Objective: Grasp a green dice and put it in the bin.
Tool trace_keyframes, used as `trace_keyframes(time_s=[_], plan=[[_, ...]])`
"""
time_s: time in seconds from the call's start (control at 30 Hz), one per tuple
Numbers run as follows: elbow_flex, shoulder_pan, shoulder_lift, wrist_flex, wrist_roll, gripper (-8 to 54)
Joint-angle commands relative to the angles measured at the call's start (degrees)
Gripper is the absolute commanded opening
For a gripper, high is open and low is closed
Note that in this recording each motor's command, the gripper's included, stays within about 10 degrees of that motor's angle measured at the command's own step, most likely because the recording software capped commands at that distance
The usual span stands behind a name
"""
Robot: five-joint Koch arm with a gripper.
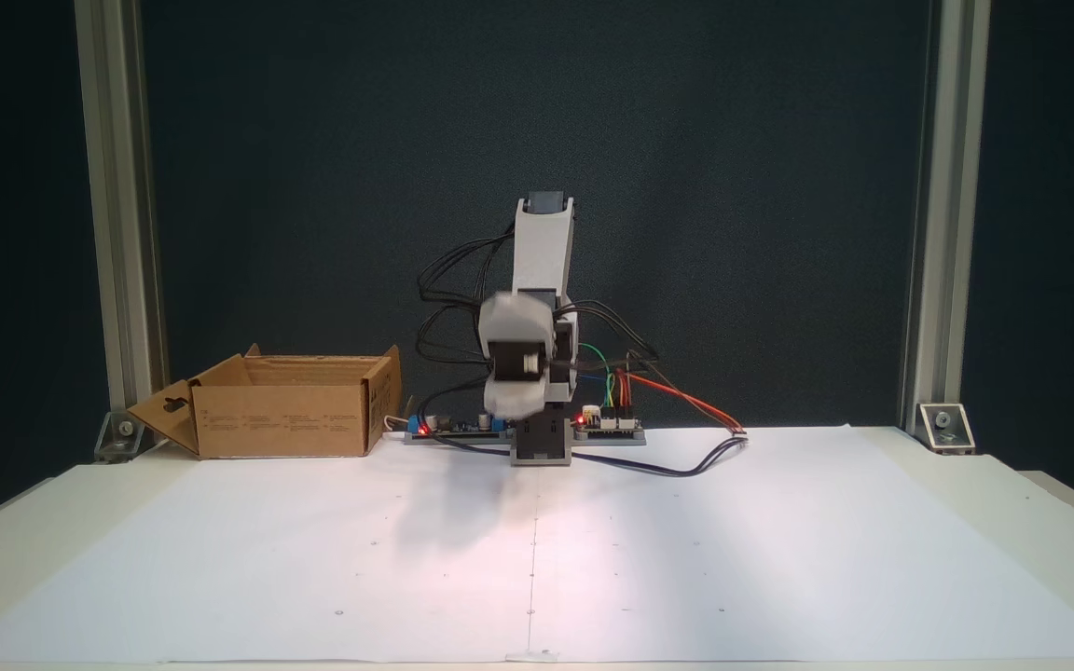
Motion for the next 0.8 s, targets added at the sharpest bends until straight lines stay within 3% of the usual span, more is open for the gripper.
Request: trace_keyframes(time_s=[0.0,0.77], plan=[[3.08,0.18,6.33,-9.30,0.00,43.9],[3.08,-0.09,6.15,-14.85,0.00,44.6]])
